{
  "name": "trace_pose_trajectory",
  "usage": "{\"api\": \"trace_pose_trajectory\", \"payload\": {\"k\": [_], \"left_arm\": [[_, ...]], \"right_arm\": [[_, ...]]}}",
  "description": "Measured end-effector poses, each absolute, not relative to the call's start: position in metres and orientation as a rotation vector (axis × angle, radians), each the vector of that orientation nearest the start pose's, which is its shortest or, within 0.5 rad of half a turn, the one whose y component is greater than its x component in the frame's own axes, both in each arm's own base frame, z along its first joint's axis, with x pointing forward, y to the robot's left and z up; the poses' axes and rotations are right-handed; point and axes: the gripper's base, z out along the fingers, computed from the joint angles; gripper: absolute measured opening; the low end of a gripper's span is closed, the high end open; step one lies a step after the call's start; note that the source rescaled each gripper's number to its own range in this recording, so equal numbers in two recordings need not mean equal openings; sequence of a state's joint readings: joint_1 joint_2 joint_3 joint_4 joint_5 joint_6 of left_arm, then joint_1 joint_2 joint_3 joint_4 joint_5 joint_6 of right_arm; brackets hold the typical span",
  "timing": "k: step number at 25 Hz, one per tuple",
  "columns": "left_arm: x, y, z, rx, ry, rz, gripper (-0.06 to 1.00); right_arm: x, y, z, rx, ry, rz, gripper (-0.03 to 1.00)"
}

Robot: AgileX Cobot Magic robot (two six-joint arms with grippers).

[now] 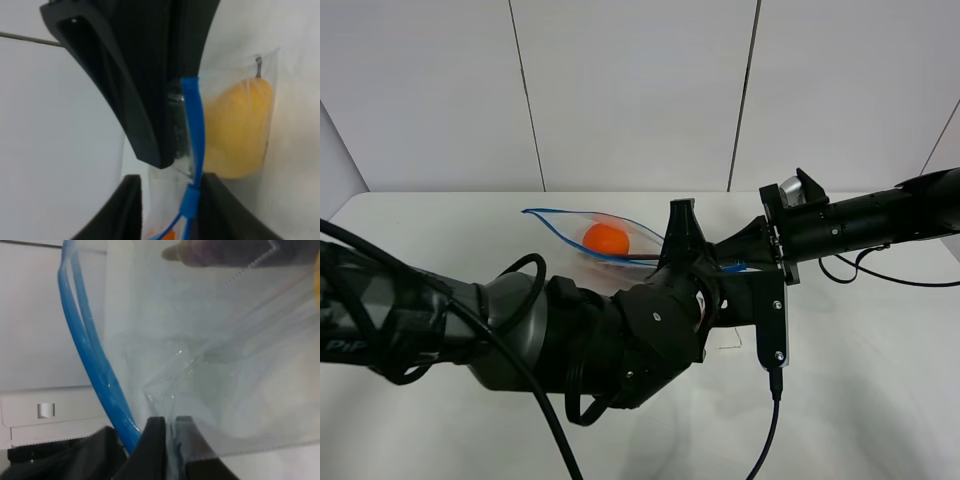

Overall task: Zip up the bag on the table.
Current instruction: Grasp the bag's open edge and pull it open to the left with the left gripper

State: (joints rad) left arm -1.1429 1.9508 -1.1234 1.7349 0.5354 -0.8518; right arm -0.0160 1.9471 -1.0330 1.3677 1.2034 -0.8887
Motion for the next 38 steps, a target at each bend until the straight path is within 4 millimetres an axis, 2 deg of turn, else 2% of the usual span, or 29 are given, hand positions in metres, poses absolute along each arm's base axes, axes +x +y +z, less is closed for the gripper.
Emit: {"api": "trace_pose_trajectory", "payload": {"k": [6, 34, 38], "left_arm": [[0.2067, -0.3502, 0.1692, 1.697, 1.343, 0.405, 0.22], [0.2095, -0.3486, 0.1685, 1.700, 1.350, 0.398, 0.22], [0.2096, -0.3485, 0.1685, 1.700, 1.350, 0.398, 0.15]], "right_arm": [[0.3364, 0.0778, 0.1662, 0.009, 2.511, 1.646, 0.00], [0.3364, 0.0778, 0.1662, 0.009, 2.511, 1.646, 0.00], [0.3364, 0.0778, 0.1662, 0.009, 2.511, 1.646, 0.00]]}}
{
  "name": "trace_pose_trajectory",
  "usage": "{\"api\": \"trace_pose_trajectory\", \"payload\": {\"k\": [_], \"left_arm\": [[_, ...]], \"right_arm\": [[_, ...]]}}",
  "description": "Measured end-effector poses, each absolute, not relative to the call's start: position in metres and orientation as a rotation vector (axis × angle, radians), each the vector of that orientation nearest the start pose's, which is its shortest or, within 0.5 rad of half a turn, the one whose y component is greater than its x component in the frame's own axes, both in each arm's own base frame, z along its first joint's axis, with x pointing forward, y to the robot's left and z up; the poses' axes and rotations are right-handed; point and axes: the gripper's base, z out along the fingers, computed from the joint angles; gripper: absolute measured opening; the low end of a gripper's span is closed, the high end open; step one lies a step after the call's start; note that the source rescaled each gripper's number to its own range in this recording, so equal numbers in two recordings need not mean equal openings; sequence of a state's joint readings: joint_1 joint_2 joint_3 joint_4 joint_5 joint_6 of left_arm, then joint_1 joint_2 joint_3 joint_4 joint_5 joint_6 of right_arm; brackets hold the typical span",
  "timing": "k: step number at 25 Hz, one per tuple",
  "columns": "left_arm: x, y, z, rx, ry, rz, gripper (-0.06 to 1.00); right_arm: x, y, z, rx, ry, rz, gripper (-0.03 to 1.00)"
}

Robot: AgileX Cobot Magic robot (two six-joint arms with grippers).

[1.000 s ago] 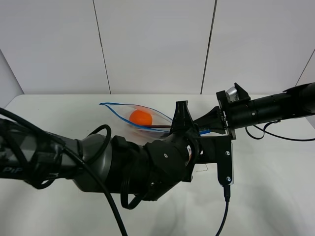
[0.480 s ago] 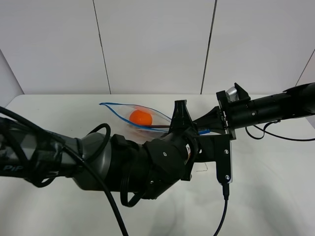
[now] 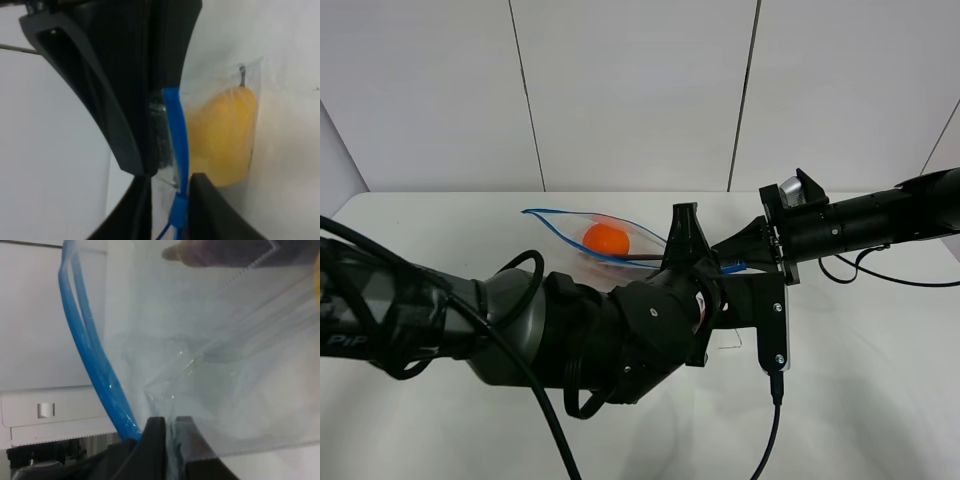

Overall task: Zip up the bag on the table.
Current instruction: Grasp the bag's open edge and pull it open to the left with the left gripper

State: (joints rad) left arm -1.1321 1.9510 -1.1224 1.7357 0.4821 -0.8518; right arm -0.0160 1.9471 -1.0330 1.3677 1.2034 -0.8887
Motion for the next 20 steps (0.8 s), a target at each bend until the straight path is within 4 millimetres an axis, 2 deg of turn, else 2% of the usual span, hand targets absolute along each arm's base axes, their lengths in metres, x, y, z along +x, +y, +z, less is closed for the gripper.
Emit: {"api": "trace_pose_trajectory", "payload": {"k": [6, 20], "left_arm": [[0.2095, -0.3487, 0.1683, 1.704, 1.349, 0.393, 0.00], [0.2113, -0.3469, 0.1682, 1.723, 1.325, 0.430, 0.00]], "right_arm": [[0.3364, 0.0778, 0.1662, 0.009, 2.511, 1.646, 0.00], [0.3364, 0.0778, 0.1662, 0.010, 2.511, 1.647, 0.00]]}}
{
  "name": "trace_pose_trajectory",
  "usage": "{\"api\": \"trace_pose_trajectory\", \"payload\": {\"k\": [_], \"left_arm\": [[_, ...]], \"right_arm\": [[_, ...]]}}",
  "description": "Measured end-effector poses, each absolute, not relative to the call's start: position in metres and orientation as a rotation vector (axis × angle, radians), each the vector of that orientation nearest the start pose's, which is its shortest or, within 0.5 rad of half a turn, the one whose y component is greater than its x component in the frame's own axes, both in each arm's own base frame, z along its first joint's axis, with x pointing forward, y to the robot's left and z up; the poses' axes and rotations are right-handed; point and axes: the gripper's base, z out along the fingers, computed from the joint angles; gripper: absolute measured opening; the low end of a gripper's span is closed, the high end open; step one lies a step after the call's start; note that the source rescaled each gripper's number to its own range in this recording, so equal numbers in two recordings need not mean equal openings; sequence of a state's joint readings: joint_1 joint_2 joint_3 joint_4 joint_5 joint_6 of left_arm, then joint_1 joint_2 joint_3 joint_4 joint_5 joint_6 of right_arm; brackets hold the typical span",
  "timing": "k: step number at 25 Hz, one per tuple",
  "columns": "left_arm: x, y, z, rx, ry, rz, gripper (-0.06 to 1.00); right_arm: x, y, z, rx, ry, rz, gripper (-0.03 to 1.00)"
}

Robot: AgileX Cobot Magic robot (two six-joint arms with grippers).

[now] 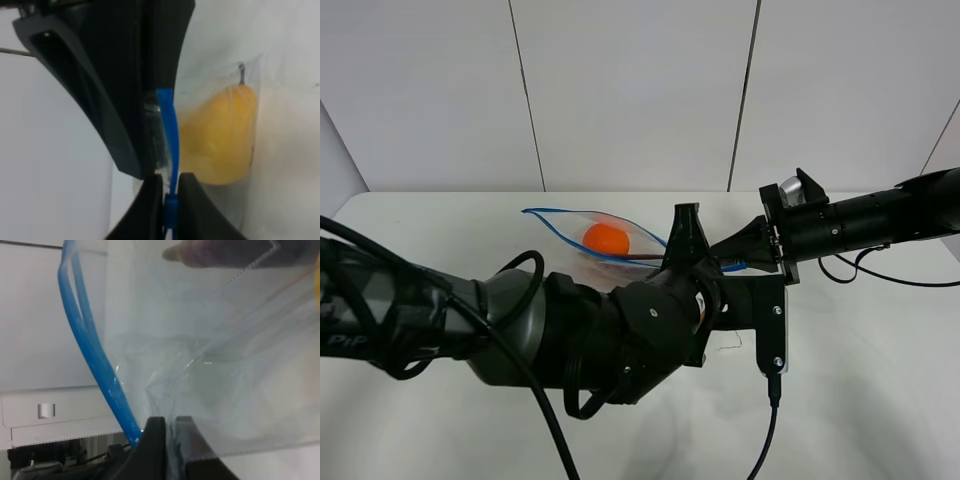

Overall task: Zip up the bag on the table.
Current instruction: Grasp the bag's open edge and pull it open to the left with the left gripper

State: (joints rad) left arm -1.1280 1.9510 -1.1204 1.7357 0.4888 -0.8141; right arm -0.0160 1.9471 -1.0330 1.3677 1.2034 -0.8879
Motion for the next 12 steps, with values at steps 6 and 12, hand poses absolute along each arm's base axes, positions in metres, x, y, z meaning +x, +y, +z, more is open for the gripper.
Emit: {"api": "trace_pose_trajectory", "payload": {"k": [6, 12], "left_arm": [[0.219, -0.342, 0.169, 1.746, 1.292, 0.501, 0.00], [0.238, -0.329, 0.170, 1.734, 1.312, 0.582, 0.00]], "right_arm": [[0.338, 0.078, 0.167, 0.027, 2.497, 1.650, 0.00], [0.339, 0.076, 0.167, 0.039, 2.490, 1.644, 0.00]]}}
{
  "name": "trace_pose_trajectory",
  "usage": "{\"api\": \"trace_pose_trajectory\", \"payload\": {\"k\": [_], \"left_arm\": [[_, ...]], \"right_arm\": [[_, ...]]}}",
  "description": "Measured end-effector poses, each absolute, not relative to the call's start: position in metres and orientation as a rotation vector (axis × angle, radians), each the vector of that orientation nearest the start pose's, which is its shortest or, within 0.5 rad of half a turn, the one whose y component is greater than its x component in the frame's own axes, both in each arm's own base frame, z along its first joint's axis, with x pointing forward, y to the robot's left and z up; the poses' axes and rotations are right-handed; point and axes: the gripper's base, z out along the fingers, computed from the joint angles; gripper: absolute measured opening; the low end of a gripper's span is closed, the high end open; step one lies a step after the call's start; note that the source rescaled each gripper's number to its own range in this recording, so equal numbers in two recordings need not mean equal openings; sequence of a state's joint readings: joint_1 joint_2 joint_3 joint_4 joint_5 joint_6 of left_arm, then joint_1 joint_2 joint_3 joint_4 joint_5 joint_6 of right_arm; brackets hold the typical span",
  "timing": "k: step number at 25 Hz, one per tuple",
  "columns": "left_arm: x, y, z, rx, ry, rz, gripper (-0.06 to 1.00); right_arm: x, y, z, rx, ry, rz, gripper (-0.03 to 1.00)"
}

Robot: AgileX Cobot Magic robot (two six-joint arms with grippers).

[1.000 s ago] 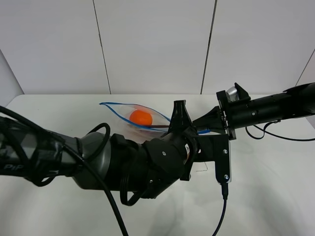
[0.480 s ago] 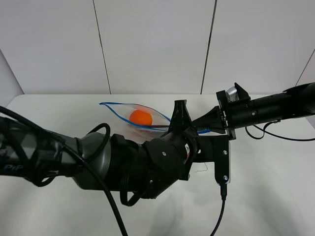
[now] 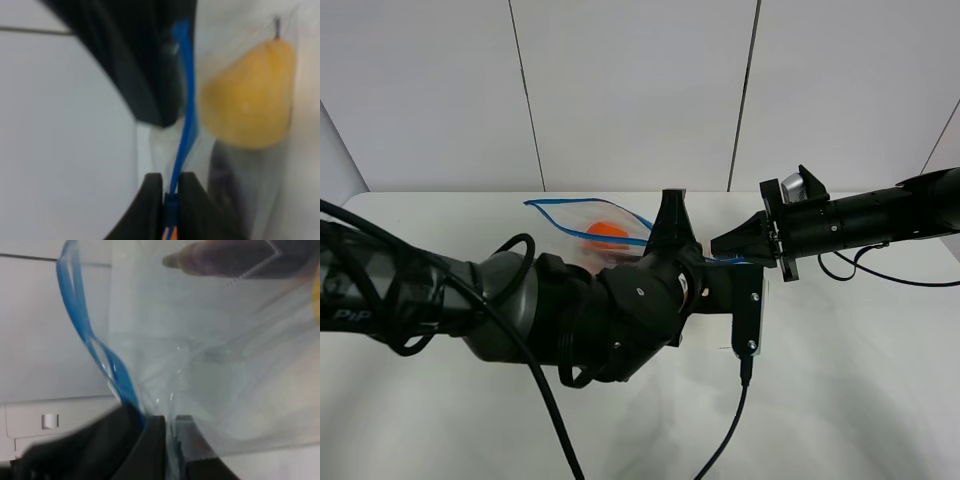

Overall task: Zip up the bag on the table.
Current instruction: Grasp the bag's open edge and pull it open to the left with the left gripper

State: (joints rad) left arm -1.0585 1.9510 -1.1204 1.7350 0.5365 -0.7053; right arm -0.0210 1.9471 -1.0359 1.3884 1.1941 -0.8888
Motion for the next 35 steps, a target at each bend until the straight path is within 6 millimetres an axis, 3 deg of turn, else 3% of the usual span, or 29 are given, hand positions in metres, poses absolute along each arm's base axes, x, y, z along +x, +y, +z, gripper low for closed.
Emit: {"api": "trace_pose_trajectory", "payload": {"k": [22, 35], "left_arm": [[0.290, -0.274, 0.171, 1.673, 1.472, 0.862, 0.00], [0.336, -0.216, 0.171, 1.551, 1.656, 0.954, 0.00]], "right_arm": [[0.337, 0.074, 0.165, 0.007, 2.523, 1.625, 0.00], [0.337, 0.075, 0.166, -0.003, 2.519, 1.623, 0.00]]}}
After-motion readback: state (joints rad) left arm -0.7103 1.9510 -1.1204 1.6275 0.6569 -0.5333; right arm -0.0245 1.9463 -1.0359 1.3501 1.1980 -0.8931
